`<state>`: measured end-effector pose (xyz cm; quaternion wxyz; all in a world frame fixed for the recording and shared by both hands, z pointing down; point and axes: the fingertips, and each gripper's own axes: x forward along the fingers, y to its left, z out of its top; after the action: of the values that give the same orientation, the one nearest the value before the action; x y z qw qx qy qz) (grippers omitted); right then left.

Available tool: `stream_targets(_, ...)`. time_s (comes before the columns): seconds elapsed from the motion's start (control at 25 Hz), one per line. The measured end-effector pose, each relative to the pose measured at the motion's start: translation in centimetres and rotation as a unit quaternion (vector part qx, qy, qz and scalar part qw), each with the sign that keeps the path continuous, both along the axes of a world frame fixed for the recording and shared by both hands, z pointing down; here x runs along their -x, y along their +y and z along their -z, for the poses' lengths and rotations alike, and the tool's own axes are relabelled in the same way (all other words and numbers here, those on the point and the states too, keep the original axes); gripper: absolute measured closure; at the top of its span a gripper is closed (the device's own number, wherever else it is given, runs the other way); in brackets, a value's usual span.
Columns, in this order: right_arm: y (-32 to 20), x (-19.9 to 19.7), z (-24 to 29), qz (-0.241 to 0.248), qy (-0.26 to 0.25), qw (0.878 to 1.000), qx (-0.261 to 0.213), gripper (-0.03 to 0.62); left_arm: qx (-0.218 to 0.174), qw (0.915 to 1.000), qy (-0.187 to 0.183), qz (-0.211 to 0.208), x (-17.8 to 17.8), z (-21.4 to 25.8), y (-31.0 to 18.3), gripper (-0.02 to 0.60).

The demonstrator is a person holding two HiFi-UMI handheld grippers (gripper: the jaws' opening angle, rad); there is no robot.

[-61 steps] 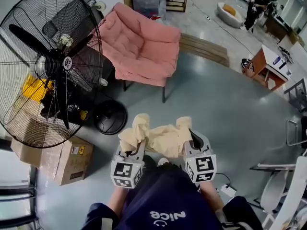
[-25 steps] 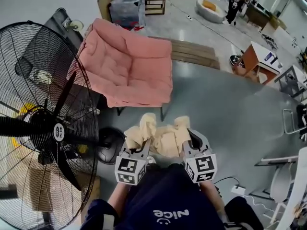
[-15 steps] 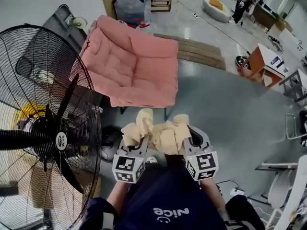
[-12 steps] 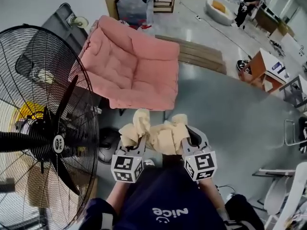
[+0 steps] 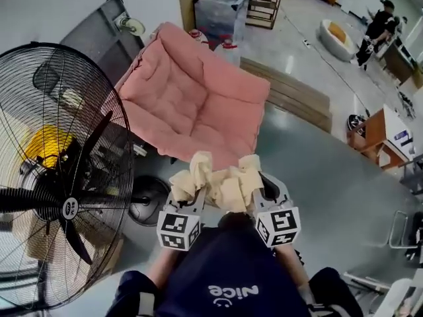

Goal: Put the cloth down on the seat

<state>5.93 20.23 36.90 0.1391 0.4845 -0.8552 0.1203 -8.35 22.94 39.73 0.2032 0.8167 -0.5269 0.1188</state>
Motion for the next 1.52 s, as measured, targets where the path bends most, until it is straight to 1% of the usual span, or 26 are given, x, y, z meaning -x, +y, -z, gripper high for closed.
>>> stream_targets(0.2, -4.5, -2.8, 1.0, 0.032, -0.009, 0.999, -0.008, 0.534, -0.001, 0.9996, -0.002, 0.028, -3.1, 0.6, -4.0, 0.495)
stream_targets(0.36, -7.6, -4.2, 1.0, 0.058, -0.013, 0.998, -0.010, 0.534, -0.001, 0.9985, -0.003, 0.054, -5.0, 0.6, -6.7, 0.495)
stream_targets(0.6, -11.8, -5.3, 1.2, 0.080, -0.015, 0.997, -0.019, 0.534, -0.007, 0.9976, -0.023, 0.064, -6.5, 0.4, -10.3, 0.495)
stream_targets(0.72, -13.5, -4.9, 2.0, 0.079, -0.028, 0.996, -0.023, 0.534, -0.022, 0.9977, -0.026, 0.058, -6.1, 1.5, -12.2, 0.495)
stream_targets(0.88, -15.8, -4.4, 3.0, 0.071, -0.044, 0.996, -0.024, 0.534, -0.048, 0.9974, -0.021, 0.049, -5.4, 3.5, -15.1, 0.495)
stream_targets(1.04, -18.7, -3.2, 3.7, 0.059, -0.047, 0.997, -0.034, 0.534, -0.070, 0.9965, -0.021, 0.040, -3.6, 4.4, -18.4, 0.495)
stream_targets(1.24, -22.3, -0.8, 4.1, 0.051, -0.028, 0.997, -0.047, 0.534, -0.072, 0.9964, -0.021, 0.040, -0.9, 4.0, -22.6, 0.495)
stream_targets(1.36, -24.6, 0.6, 3.9, 0.042, -0.023, 0.998, -0.045, 0.534, -0.069, 0.9969, -0.017, 0.033, 0.3, 3.7, -24.9, 0.495)
stream_targets(1.52, -27.5, 2.0, 3.4, 0.032, -0.012, 0.998, -0.045, 0.534, -0.064, 0.9974, -0.010, 0.033, 1.8, 3.0, -28.1, 0.495)
